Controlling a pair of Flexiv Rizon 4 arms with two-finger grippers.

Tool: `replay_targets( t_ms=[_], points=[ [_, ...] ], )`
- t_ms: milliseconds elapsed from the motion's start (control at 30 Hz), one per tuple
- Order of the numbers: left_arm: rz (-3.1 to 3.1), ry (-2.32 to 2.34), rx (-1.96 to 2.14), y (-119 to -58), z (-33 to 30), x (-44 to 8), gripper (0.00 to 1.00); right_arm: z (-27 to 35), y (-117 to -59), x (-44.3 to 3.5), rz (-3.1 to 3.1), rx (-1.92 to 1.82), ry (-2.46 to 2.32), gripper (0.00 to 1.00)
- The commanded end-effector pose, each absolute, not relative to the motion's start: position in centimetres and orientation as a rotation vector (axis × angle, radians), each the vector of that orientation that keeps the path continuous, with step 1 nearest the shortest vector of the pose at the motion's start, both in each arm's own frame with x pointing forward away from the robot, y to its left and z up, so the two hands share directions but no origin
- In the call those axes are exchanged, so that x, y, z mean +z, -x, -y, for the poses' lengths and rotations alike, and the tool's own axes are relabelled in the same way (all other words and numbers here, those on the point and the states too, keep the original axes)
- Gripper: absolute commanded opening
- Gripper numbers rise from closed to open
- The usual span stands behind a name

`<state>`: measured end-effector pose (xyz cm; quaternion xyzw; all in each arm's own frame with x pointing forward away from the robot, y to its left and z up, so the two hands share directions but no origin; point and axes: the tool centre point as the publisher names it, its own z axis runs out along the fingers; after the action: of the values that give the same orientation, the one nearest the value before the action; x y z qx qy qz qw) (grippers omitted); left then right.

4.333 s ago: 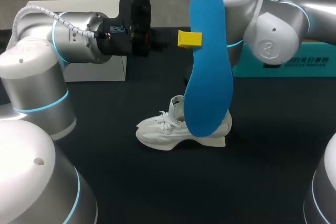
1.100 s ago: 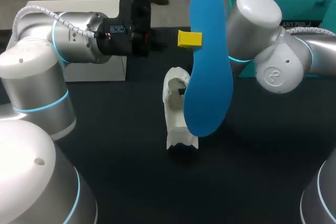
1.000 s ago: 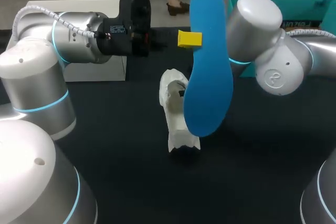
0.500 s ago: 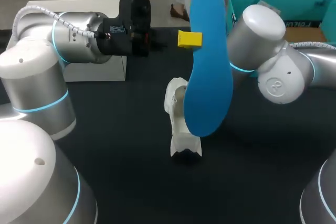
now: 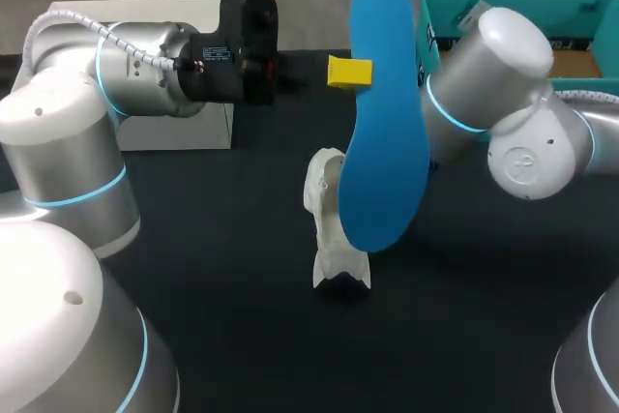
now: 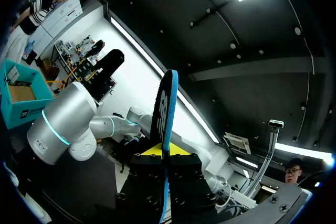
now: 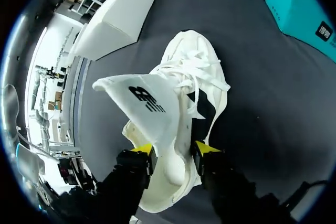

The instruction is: Take the shoe out of the shoebox, open the shoe tongue, remove and reinsert the insole, then place the shoe into the shoebox

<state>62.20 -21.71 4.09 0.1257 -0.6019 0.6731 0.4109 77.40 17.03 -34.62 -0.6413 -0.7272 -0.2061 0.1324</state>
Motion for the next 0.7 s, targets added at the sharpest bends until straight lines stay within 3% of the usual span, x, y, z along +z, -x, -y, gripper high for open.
replay_targets(
  t_ms=[33,400,700],
  points=[
    [1.514,-0.316,1.696,-62.2,21.7,4.1,0.0,-14.3,-75.7,-33.2,2.017,-0.802,1.808,1.0],
    [1.514,-0.316,1.696,-62.2,21.7,4.1,0.0,-13.6,-76.9,-29.1,2.011,-0.935,1.597,1.0],
    [1.514,-0.316,1.696,-62.2,21.7,4.1,0.0,-13.6,-76.9,-29.1,2.011,-0.935,1.597,1.0]
  ],
)
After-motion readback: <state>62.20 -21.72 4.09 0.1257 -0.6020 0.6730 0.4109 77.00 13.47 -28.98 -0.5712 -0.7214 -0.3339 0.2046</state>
